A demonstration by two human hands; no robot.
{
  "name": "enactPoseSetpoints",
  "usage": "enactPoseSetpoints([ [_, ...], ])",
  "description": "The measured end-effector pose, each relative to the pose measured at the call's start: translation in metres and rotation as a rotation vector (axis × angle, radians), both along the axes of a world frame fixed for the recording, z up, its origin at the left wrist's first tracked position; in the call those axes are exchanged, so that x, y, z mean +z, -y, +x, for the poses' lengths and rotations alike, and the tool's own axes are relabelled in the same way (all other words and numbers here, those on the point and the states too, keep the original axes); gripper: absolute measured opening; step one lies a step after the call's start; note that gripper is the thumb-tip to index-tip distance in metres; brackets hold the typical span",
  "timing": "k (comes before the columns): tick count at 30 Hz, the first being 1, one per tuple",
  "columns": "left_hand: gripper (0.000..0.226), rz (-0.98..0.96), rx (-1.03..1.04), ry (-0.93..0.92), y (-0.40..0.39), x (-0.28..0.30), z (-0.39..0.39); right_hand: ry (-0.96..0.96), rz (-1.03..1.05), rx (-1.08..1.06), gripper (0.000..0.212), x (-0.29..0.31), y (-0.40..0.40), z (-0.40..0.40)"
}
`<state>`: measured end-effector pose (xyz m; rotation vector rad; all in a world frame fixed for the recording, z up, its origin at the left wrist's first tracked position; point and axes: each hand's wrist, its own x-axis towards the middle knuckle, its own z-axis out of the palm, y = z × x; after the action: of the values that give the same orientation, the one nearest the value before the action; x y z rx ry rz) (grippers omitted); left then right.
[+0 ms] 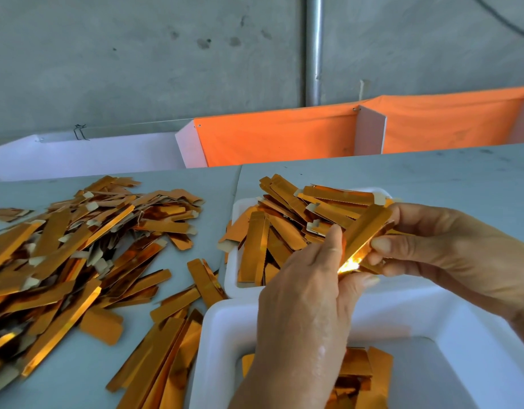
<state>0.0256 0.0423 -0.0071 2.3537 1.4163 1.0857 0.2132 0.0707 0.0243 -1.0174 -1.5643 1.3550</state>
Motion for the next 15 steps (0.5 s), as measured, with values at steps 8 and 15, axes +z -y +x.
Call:
enactPoseSetpoints([
  [8, 0.074, -0.051, -0.048, 0.122, 0.0008, 0.0025, 0.0007, -0.011, 0.013, -0.037, 0.060, -0.0021, 0.0004, -0.0011],
  [15, 0.059, -0.170, -0.100, 0.252, 0.0009, 0.0035, -0.0016, -0.041, 0.060, -0.085, 0.064, 0.0005, 0.0030, -0.0055],
])
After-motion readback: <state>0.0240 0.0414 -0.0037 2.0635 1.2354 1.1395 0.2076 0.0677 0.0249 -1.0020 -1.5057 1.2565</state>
